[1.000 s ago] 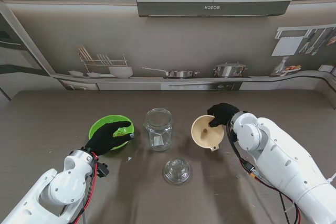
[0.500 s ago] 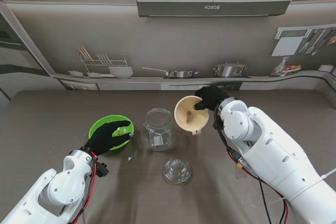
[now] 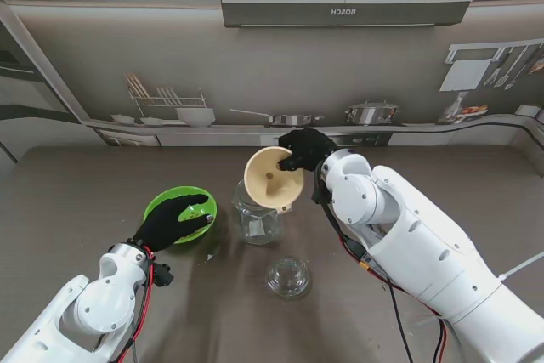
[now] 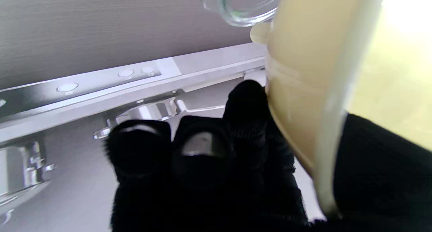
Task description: Pour mung beans into a glass jar with a funnel
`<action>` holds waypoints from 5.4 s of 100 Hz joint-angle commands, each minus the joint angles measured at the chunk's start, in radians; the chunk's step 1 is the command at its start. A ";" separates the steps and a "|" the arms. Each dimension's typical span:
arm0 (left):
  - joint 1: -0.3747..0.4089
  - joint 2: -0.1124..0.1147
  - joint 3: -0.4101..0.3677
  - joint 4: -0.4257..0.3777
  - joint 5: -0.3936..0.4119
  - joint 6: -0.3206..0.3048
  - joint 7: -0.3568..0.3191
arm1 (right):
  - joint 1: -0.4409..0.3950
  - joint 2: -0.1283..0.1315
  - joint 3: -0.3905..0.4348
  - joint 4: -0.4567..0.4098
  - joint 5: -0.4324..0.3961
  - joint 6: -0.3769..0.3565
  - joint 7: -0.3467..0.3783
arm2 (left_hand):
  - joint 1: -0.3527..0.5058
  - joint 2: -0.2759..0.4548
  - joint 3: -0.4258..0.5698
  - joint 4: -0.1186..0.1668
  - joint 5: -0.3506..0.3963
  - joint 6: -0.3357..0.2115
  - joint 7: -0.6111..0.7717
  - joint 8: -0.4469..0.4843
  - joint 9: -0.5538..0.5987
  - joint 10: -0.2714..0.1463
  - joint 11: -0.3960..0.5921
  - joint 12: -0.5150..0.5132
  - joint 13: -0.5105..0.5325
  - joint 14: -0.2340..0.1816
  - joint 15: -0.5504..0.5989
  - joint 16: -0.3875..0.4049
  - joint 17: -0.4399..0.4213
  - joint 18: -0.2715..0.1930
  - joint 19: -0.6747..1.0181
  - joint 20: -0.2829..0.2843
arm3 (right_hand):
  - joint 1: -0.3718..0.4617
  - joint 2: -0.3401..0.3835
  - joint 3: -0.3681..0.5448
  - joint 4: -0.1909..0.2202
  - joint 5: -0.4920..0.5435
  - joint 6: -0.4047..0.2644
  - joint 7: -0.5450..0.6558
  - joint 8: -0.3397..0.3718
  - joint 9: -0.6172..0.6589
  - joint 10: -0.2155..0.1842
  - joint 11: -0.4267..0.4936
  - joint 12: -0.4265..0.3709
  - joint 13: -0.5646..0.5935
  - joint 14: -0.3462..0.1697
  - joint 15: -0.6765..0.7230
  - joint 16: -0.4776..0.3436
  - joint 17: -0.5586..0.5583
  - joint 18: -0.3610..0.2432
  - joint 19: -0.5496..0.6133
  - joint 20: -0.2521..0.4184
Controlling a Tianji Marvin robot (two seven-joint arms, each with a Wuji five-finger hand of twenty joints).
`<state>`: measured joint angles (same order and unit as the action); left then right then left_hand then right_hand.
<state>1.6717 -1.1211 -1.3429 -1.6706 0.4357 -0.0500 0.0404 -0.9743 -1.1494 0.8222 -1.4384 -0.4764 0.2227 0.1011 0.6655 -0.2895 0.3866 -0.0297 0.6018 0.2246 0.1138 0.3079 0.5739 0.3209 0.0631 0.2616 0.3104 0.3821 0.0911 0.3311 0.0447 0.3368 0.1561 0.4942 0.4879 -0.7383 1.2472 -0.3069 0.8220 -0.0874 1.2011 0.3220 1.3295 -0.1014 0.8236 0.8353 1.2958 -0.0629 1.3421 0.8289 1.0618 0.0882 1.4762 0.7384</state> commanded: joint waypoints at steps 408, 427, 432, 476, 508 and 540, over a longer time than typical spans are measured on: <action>-0.002 0.004 0.006 -0.010 -0.005 0.017 -0.060 | -0.390 0.001 0.203 -0.157 -0.159 -0.235 -0.258 | 0.031 0.046 -0.035 0.013 0.015 0.012 0.003 0.000 -0.005 0.010 -0.001 0.002 -0.015 -0.017 -0.023 -0.012 -0.009 0.003 -0.012 0.012 | -0.301 0.127 -0.319 0.204 -0.399 -0.045 -0.478 0.132 -0.719 0.054 -0.302 -0.404 -0.490 0.249 -1.035 -0.437 -0.606 0.240 -0.529 -0.116; -0.009 0.004 0.015 -0.007 -0.005 0.020 -0.063 | -0.448 -0.002 0.228 -0.173 -0.180 -0.280 -0.323 | 0.029 0.047 -0.036 0.013 0.013 0.011 0.003 0.000 -0.004 0.009 -0.001 0.003 -0.015 -0.019 -0.023 -0.012 -0.008 0.002 -0.011 0.012 | -0.266 -0.005 -0.194 0.201 -0.343 -0.069 -0.340 0.271 -0.633 0.028 -0.132 -0.232 -0.367 0.201 -0.879 -0.320 -0.534 0.229 -0.480 -0.044; -0.010 0.005 0.018 -0.006 -0.005 0.022 -0.066 | -0.456 -0.007 0.227 -0.170 -0.182 -0.283 -0.351 | 0.030 0.048 -0.036 0.013 0.014 0.011 0.003 0.000 -0.004 0.008 -0.001 0.003 -0.016 -0.018 -0.023 -0.012 -0.008 0.001 -0.011 0.012 | -0.256 -0.024 -0.148 0.200 -0.320 -0.070 -0.292 0.296 -0.587 0.018 -0.085 -0.183 -0.325 0.173 -0.795 -0.268 -0.511 0.212 -0.448 -0.027; -0.031 0.005 0.037 0.012 -0.005 0.019 -0.067 | -0.515 -0.012 0.242 -0.181 -0.205 -0.295 -0.413 | 0.033 0.048 -0.033 0.014 0.016 0.012 0.004 0.000 -0.005 0.008 -0.001 0.003 -0.014 -0.017 -0.022 -0.012 -0.006 0.003 -0.010 0.012 | -0.251 -0.007 -0.128 0.198 -0.250 -0.069 -0.278 0.287 -0.486 0.028 -0.114 -0.158 -0.295 0.160 -0.790 -0.263 -0.497 0.202 -0.426 -0.025; -0.057 -0.003 0.034 0.040 0.024 0.048 -0.023 | -0.530 -0.016 0.246 -0.153 -0.187 -0.329 -0.434 | 0.043 0.037 -0.009 0.014 0.011 0.008 0.002 -0.001 -0.010 0.003 -0.003 0.002 -0.012 -0.015 -0.020 -0.010 0.003 0.006 -0.007 0.013 | -0.260 0.016 -0.167 0.196 -0.254 -0.058 -0.341 0.247 -0.496 0.050 -0.191 -0.212 -0.307 0.175 -0.864 -0.297 -0.512 0.209 -0.441 -0.035; -0.134 0.012 -0.004 0.114 0.062 0.061 -0.086 | -0.542 -0.017 0.253 -0.163 -0.181 -0.343 -0.439 | 0.053 0.011 0.033 0.011 -0.030 -0.057 -0.014 -0.012 -0.030 -0.029 -0.008 -0.007 -0.003 -0.017 -0.014 -0.007 0.032 -0.008 0.007 0.019 | -0.263 0.023 -0.174 0.197 -0.249 -0.052 -0.359 0.236 -0.493 0.054 -0.204 -0.229 -0.305 0.169 -0.874 -0.299 -0.512 0.207 -0.443 -0.037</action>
<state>1.5698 -1.1171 -1.3338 -1.5830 0.4938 0.0064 -0.0240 -1.5094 -1.1643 1.0768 -1.5939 -0.6588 -0.1129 -0.3503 0.6874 -0.2796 0.3924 -0.0289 0.5986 0.2030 0.1141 0.3062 0.5738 0.3107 0.0631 0.2616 0.3113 0.3820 0.0907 0.3310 0.0700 0.3371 0.1561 0.4959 0.2454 -0.7190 1.0843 -0.1153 0.5660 -0.1386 0.8614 0.5819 0.8394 -0.0506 0.6320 0.6159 0.9813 0.1130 0.4797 0.5418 0.5588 0.3056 1.0153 0.6993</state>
